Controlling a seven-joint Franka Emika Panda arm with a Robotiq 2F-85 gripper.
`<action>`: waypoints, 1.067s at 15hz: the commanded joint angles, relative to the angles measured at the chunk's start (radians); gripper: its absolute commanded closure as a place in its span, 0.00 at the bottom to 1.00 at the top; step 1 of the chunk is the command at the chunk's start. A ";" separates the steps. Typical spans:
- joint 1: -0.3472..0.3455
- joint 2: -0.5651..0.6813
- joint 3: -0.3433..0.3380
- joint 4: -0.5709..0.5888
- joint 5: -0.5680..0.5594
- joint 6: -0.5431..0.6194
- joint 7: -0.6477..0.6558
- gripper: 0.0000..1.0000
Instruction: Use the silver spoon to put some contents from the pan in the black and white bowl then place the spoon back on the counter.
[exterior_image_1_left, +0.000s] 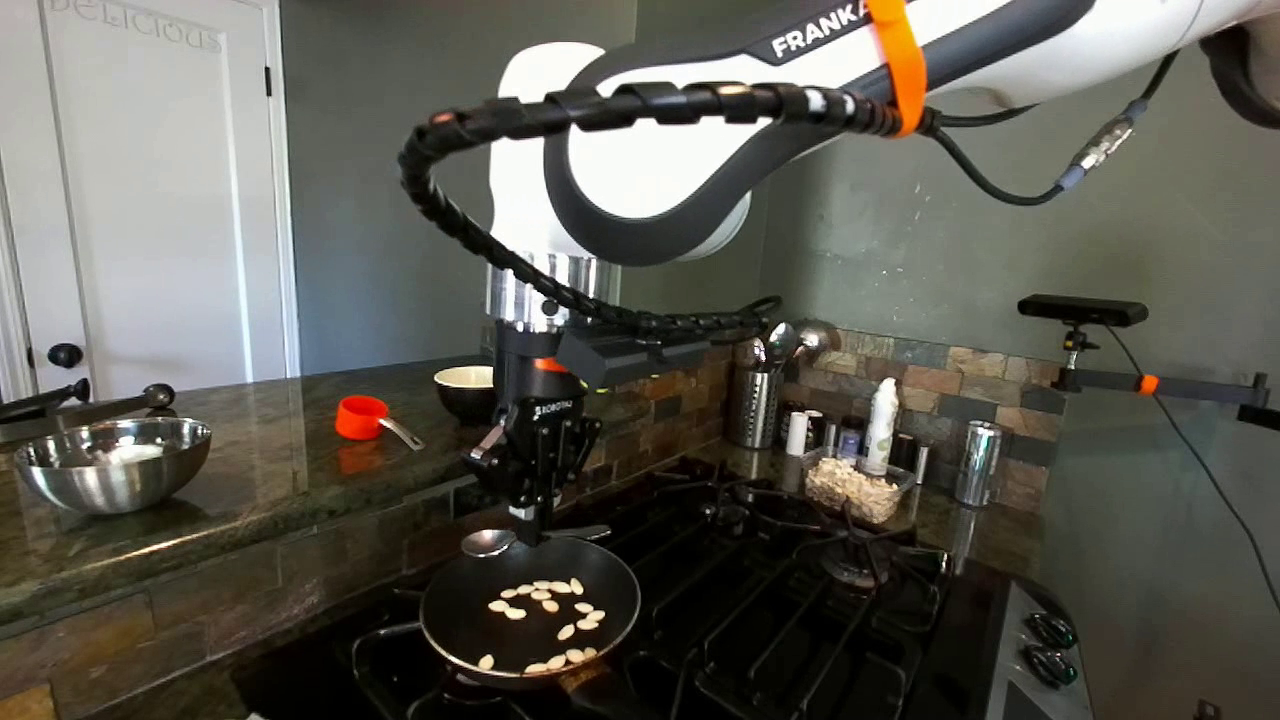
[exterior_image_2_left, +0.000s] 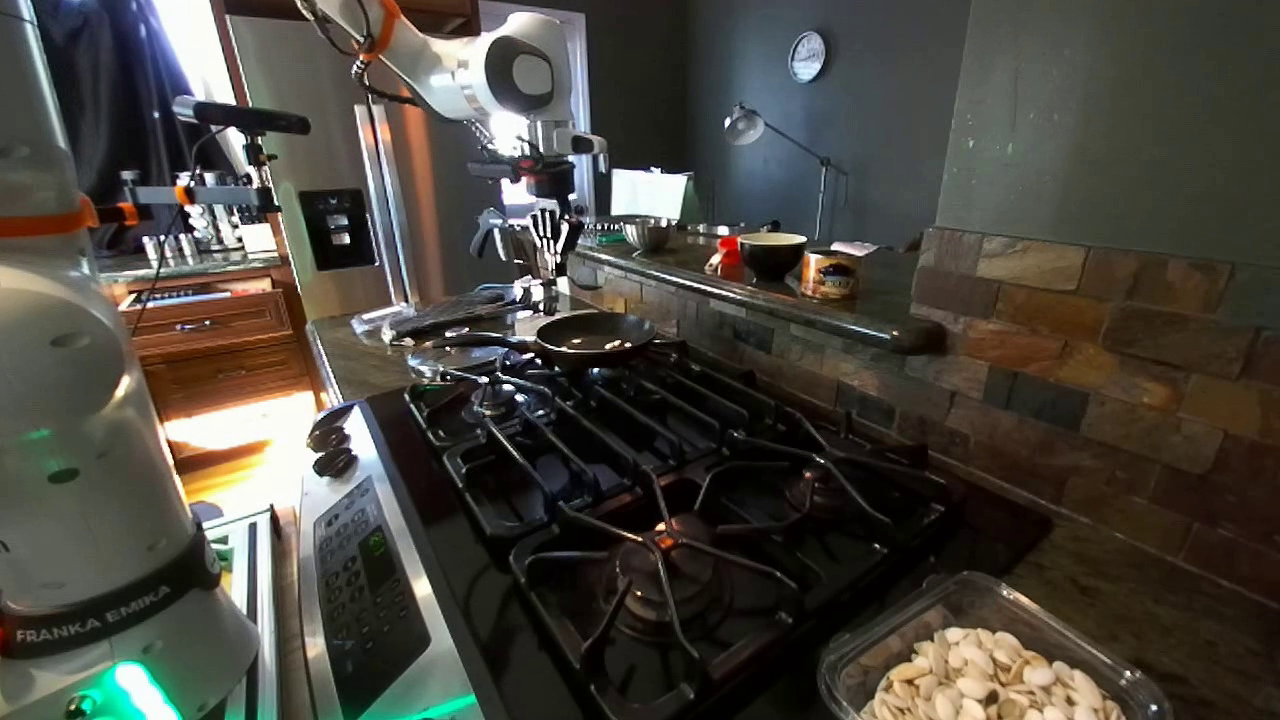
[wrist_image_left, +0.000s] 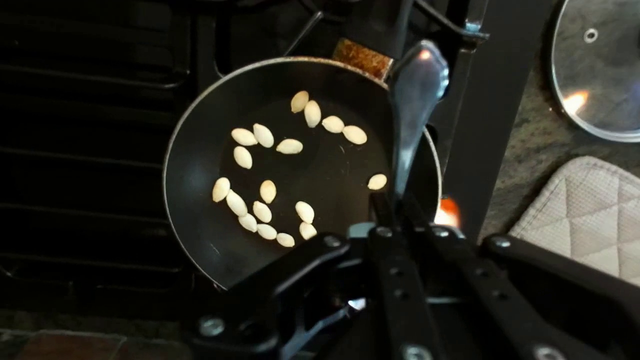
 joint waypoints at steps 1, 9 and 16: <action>-0.031 -0.084 0.000 -0.171 0.069 0.174 0.111 0.98; -0.052 -0.043 0.003 -0.145 0.120 0.204 0.059 0.98; -0.078 0.002 -0.003 -0.137 0.505 0.222 -0.122 0.98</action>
